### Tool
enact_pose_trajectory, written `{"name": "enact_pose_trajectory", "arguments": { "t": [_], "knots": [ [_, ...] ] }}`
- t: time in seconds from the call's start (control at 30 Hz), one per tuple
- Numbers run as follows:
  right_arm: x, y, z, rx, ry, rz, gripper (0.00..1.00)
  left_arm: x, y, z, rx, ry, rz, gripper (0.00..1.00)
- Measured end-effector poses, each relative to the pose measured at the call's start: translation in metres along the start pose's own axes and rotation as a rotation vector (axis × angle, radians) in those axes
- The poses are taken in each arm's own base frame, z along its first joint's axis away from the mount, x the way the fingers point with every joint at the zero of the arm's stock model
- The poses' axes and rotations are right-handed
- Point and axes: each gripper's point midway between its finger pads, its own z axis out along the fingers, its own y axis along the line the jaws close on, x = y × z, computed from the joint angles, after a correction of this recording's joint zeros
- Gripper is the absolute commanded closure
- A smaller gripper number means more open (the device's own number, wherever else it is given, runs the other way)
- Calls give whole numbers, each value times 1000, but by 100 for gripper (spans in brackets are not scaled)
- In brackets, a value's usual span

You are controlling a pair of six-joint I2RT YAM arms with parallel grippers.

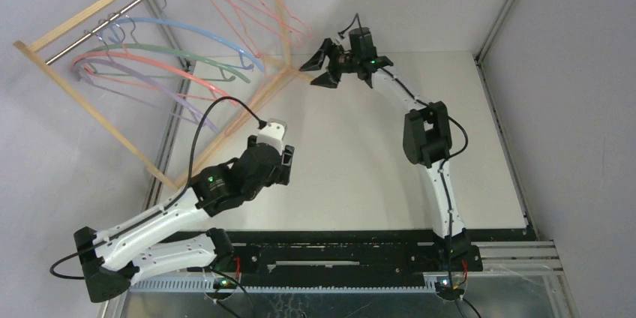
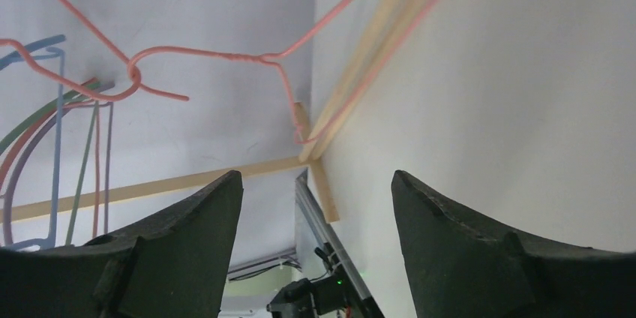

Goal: Organize the hangers
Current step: Place the hanger at the clothesline.

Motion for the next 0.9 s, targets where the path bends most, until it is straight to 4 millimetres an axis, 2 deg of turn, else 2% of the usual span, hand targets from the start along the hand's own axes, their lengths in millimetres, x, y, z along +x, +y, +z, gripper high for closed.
{"name": "enact_pose_trajectory", "arguments": {
  "t": [0.13,0.33,0.57,0.7,0.8,0.9],
  "knots": [
    [5,17,30,-88,-2,26,22,9,11,-6,-23,-7,-39,33],
    [-5,14,57,-145,-39,67,23,32,26,-5,-90,27,-38,30],
    [-16,9,66,-170,-84,110,24,39,40,-5,-176,31,-76,30],
    [-22,12,70,-210,-105,144,24,43,52,-6,-241,20,-108,24],
    [-20,10,73,-209,-101,155,24,48,62,-5,-298,3,-115,20],
    [-16,7,74,-212,-92,153,24,56,71,2,-352,1,-112,20]
  ]
}}
